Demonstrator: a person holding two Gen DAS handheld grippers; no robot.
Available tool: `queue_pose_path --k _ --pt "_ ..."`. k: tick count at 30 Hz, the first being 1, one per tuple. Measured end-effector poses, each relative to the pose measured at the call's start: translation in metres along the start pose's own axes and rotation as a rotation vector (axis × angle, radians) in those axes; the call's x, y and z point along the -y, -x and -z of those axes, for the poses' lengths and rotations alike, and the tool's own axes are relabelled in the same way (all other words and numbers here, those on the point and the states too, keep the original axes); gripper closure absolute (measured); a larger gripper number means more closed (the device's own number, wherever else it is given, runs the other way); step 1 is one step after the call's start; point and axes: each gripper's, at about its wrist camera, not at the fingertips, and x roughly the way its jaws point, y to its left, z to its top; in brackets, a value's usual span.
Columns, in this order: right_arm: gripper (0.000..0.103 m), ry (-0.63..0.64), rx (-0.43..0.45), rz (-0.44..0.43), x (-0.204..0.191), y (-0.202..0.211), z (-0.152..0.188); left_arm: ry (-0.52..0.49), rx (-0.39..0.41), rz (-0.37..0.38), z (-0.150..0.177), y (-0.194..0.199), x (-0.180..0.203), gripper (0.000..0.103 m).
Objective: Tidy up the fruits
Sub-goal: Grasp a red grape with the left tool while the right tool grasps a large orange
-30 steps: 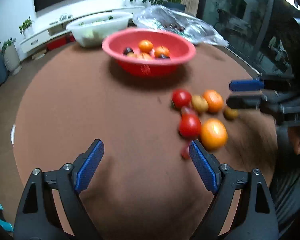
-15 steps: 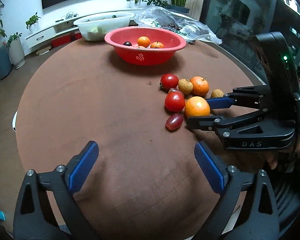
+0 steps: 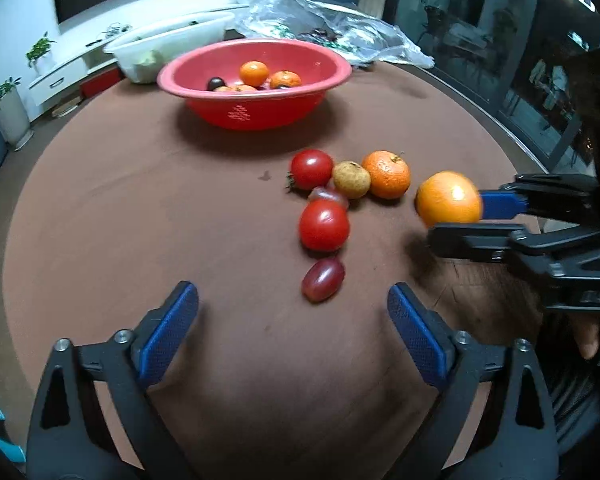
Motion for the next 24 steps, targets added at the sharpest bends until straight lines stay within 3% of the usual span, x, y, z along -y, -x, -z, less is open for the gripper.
queue_pose_path --k 2,6,11,15,24 --pt "0.062 -0.006 0.014 -0.001 0.003 0.007 0.002 -0.019 -0.026 0.011 -0.003 -0.009 0.004 0.040" --pt "0.062 -0.015 0.033 -0.004 0.007 0.015 0.000 -0.052 -0.034 0.003 -0.004 -0.016 0.010 0.051" --pt "0.062 -0.026 0.043 -0.012 0.010 0.017 -0.001 -0.049 -0.031 0.024 -0.005 -0.015 0.008 0.075" --pt "0.062 -0.028 0.050 -0.014 0.010 0.019 -0.001 -0.081 -0.035 0.023 -0.003 -0.013 0.013 0.081" --pt "0.062 -0.044 0.071 -0.012 0.015 0.026 -0.004 -0.050 -0.019 0.047 0.003 -0.007 0.008 0.081"
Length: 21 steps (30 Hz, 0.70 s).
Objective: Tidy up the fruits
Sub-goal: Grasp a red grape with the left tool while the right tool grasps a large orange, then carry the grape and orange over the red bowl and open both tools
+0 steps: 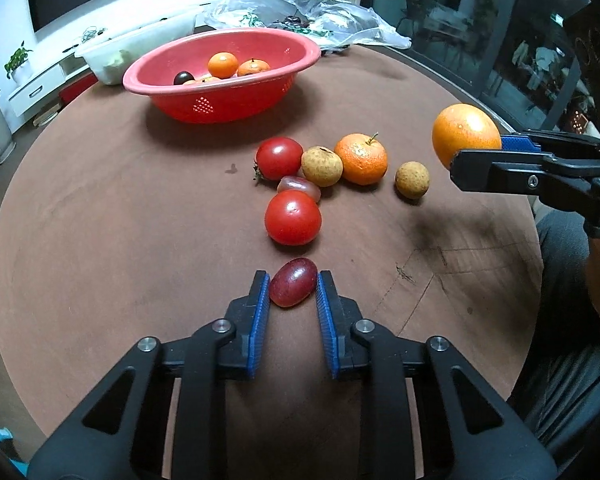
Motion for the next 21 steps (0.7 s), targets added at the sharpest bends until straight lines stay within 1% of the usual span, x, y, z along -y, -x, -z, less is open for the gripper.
queue_pose_path --k 5,9,12,16,19,21 --pt "0.062 0.002 0.014 0.005 0.002 0.004 -0.005 0.055 0.052 0.025 -0.007 0.018 -0.013 0.081" --pt "0.062 0.008 0.024 0.023 0.006 0.007 -0.018 0.088 0.116 0.032 -0.027 0.037 -0.028 0.081" --pt "0.062 0.021 0.042 0.040 0.007 0.012 -0.037 0.110 0.161 0.021 -0.052 0.047 -0.043 0.081" --pt "0.062 0.061 0.074 0.046 0.004 0.015 -0.075 0.105 0.216 -0.004 -0.092 0.052 -0.056 0.081" --pt "0.062 0.082 0.072 0.058 0.004 0.003 -0.107 0.118 0.221 -0.015 -0.125 0.042 -0.071 0.081" --pt "0.062 0.084 0.055 0.059 0.006 -0.009 -0.122 0.117 0.217 -0.036 -0.143 0.031 -0.079 0.081"
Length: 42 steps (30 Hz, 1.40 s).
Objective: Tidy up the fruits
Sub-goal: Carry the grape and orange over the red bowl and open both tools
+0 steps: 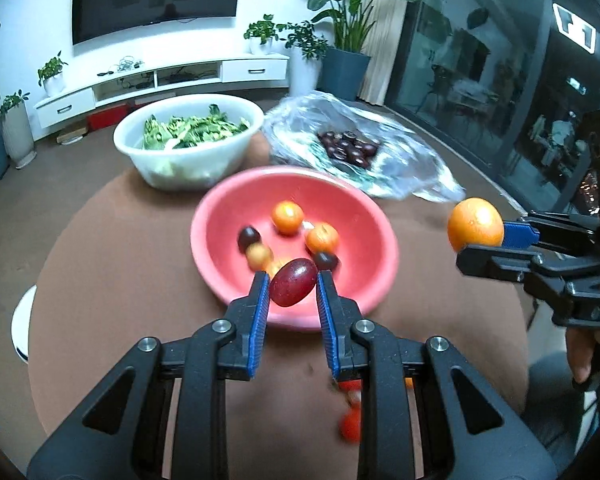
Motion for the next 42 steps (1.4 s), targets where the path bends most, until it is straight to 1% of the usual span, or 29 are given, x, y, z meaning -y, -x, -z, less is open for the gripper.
queue_pose_path --k 4,8,12,16,20,22,24,25,26,27,28,29,33,34,35,39,41,42 --pt "0.062 -0.040 -0.070 -0.018 0.013 -0.043 -0.023 -0.029 -0.027 -0.045 -0.020 -0.033 -0.005 0.081" --pt "0.062 -0.062 -0.128 -0.008 0.019 -0.084 -0.034 -0.040 -0.061 -0.061 -0.020 -0.063 -0.008 0.081" --pt "0.062 -0.038 -0.171 0.011 0.016 -0.113 -0.036 -0.027 -0.084 -0.057 -0.012 -0.087 -0.011 0.081" --pt "0.062 -0.019 -0.199 0.035 0.018 -0.132 -0.037 -0.022 -0.099 -0.068 -0.007 -0.103 -0.015 0.080" --pt "0.061 -0.035 -0.216 0.041 0.025 -0.143 -0.036 -0.041 -0.091 -0.086 -0.007 -0.106 -0.013 0.079" --pt "0.060 -0.013 -0.208 0.054 0.024 -0.144 -0.035 -0.040 -0.089 -0.086 -0.006 -0.104 -0.013 0.078" --pt "0.060 0.000 -0.211 0.061 0.022 -0.144 -0.037 -0.043 -0.085 -0.094 -0.005 -0.101 -0.012 0.073" --pt "0.060 0.008 -0.213 0.062 0.021 -0.144 -0.037 -0.041 -0.083 -0.092 -0.005 -0.099 -0.012 0.064" --pt "0.060 0.016 -0.214 0.065 0.020 -0.144 -0.037 -0.038 -0.072 -0.072 -0.005 -0.097 -0.011 0.053" --pt "0.060 0.025 -0.214 0.067 0.019 -0.144 -0.037 -0.045 -0.068 -0.089 -0.005 -0.093 -0.009 0.051" --pt "0.060 0.029 -0.214 0.075 0.019 -0.144 -0.036 -0.054 -0.060 -0.103 -0.005 -0.090 -0.007 0.047" --pt "0.060 0.032 -0.216 0.077 0.019 -0.145 -0.036 -0.054 -0.058 -0.107 -0.005 -0.087 -0.007 0.045" --pt "0.060 0.034 -0.218 0.069 0.017 -0.145 -0.038 -0.030 -0.034 -0.113 -0.003 -0.072 -0.010 0.043" --pt "0.060 0.038 -0.216 0.069 0.016 -0.145 -0.039 -0.021 -0.026 -0.123 -0.001 -0.066 -0.011 0.037" --pt "0.057 0.044 -0.214 0.068 0.014 -0.147 -0.041 -0.013 -0.020 -0.122 0.002 -0.060 -0.012 0.029" --pt "0.048 0.059 -0.208 0.068 0.008 -0.146 -0.041 0.006 0.010 -0.129 0.017 -0.036 -0.013 0.023" --pt "0.048 0.062 -0.205 0.065 0.005 -0.144 -0.040 0.022 0.019 -0.119 0.026 -0.025 -0.014 0.012" --pt "0.047 0.066 -0.201 0.068 0.004 -0.141 -0.039 0.026 0.023 -0.118 0.031 -0.020 -0.013 0.011"
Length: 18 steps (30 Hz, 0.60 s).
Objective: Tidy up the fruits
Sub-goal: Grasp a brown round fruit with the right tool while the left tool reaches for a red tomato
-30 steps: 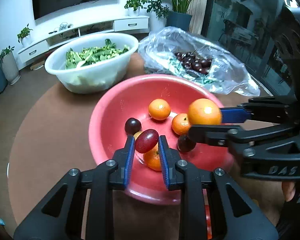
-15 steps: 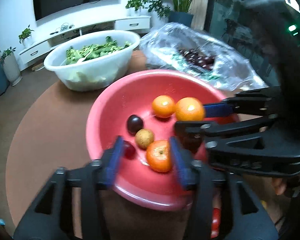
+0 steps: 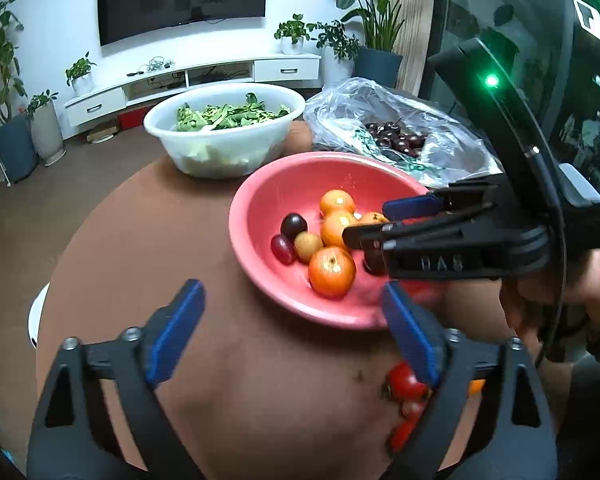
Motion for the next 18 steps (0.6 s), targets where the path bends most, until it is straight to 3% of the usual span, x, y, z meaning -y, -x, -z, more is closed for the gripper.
queue_pose_path --k 4,7,18 --pt "0.045 -0.011 0.038 -0.002 0.001 0.022 0.010 0.006 0.005 -0.005 0.020 0.018 0.003 0.004" --pt "0.037 -0.041 0.079 -0.019 0.006 0.044 0.026 -0.004 -0.005 -0.005 0.036 0.027 0.009 0.002" --pt "0.036 -0.159 0.128 -0.048 0.024 0.108 0.139 -0.072 -0.131 0.000 0.090 0.020 0.044 0.002"
